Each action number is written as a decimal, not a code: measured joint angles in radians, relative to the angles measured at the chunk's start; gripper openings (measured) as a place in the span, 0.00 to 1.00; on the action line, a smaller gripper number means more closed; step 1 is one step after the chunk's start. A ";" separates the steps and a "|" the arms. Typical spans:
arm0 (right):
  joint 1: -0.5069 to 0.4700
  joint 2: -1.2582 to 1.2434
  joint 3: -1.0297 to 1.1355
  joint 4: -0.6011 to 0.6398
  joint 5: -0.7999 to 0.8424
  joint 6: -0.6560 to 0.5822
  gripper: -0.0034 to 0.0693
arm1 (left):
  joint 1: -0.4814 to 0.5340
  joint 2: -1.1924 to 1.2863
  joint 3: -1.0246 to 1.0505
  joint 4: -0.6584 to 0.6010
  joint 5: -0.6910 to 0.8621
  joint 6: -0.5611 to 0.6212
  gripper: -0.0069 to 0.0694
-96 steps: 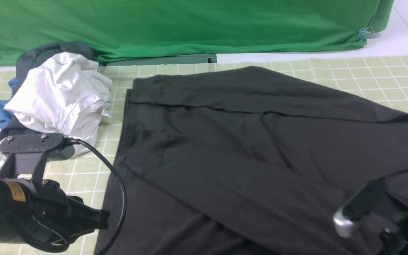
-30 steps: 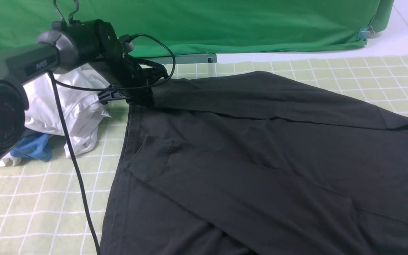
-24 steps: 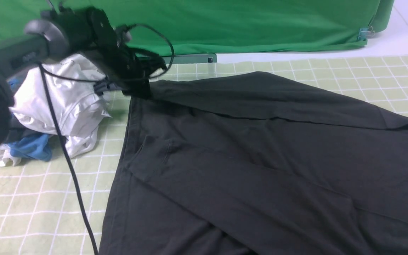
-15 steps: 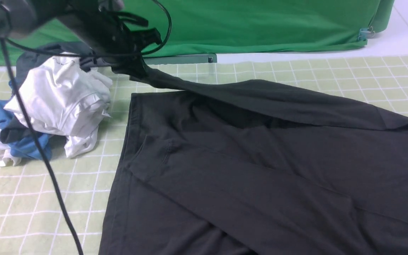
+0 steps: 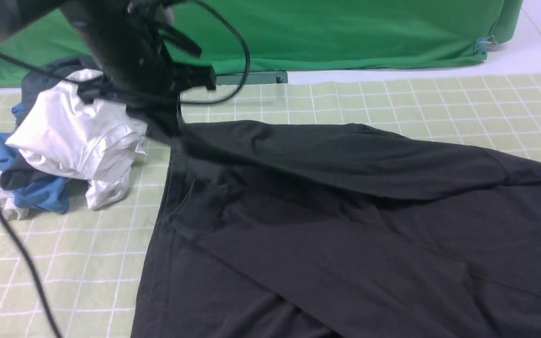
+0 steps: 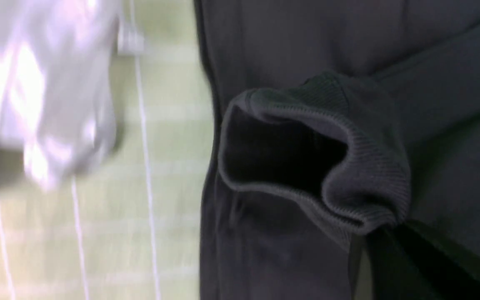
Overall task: Fold a long-sleeved shirt over a green coffee tablecloth.
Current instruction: 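Fold the left side of the dark shirt inward over its body with the left gripper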
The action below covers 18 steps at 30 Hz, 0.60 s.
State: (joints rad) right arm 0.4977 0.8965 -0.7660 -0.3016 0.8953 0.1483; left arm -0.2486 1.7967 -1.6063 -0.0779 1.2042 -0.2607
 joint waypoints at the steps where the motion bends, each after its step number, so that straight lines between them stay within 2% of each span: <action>1: 0.000 0.005 0.000 0.000 -0.008 0.000 0.04 | -0.011 -0.030 0.056 0.003 0.001 -0.013 0.12; 11: 0.000 0.007 0.000 0.000 -0.029 0.000 0.04 | -0.056 -0.229 0.387 -0.001 -0.065 -0.108 0.12; 18: 0.000 0.007 0.000 0.000 -0.063 0.001 0.04 | -0.105 -0.288 0.508 -0.047 -0.108 -0.137 0.12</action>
State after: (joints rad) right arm 0.4977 0.9031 -0.7660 -0.3016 0.8324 0.1497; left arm -0.3538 1.5087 -1.0979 -0.1245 1.0963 -0.3982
